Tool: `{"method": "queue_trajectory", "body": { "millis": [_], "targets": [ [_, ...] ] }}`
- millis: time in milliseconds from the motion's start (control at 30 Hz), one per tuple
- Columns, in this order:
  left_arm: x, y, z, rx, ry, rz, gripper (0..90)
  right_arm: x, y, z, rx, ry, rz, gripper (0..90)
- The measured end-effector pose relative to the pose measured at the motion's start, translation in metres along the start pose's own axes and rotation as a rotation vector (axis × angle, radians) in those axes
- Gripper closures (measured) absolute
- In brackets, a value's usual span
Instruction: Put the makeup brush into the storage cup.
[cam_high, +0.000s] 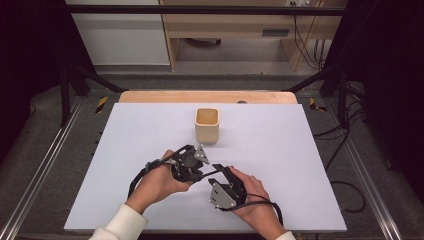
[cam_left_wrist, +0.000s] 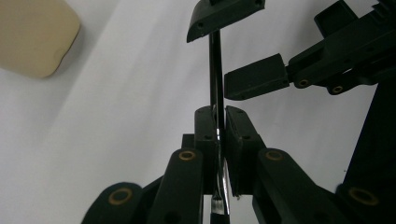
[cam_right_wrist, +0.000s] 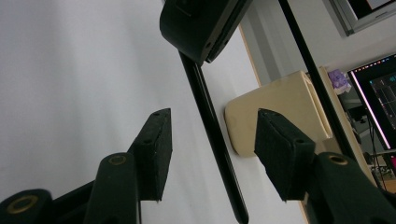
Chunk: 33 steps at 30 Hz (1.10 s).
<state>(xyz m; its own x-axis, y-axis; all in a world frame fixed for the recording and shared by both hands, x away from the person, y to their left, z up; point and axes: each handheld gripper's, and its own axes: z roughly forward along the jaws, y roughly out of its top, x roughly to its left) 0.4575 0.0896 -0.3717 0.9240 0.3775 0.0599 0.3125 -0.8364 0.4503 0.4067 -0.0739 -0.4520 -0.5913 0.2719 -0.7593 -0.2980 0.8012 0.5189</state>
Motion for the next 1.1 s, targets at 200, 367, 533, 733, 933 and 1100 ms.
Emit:
{"method": "queue_trajectory", "body": {
  "millis": [200, 367, 533, 733, 933, 1100],
  "targets": [
    [0.0020, 0.0018, 0.0002, 0.006, 0.001, -0.004, 83.9, 0.0001, 0.0004, 0.0009, 0.006, -0.003, -0.015, 46.8],
    [0.0032, 0.0017, 0.0006, 0.000, -0.002, -0.011, 83.9, -0.0002, -0.0003, 0.0016, 0.006, 0.005, -0.016, 48.2],
    [0.0026, 0.0023, 0.0014, 0.003, -0.003, -0.012, 83.9, -0.0011, 0.0002, 0.0025, 0.008, 0.004, -0.032, 52.0],
    [0.0015, 0.0031, 0.0016, 0.002, -0.002, -0.005, 83.9, -0.0002, 0.0018, 0.0036, 0.003, 0.008, -0.056, 57.5],
    [0.0012, 0.0036, 0.0019, 0.008, -0.004, 0.004, 83.9, 0.0012, 0.0033, 0.0044, -0.002, 0.023, -0.070, 63.0],
    [0.0005, 0.0034, 0.0017, 0.009, -0.005, 0.006, 83.9, 0.0017, 0.0038, 0.0048, -0.003, 0.031, -0.082, 66.7]
  ]
}}
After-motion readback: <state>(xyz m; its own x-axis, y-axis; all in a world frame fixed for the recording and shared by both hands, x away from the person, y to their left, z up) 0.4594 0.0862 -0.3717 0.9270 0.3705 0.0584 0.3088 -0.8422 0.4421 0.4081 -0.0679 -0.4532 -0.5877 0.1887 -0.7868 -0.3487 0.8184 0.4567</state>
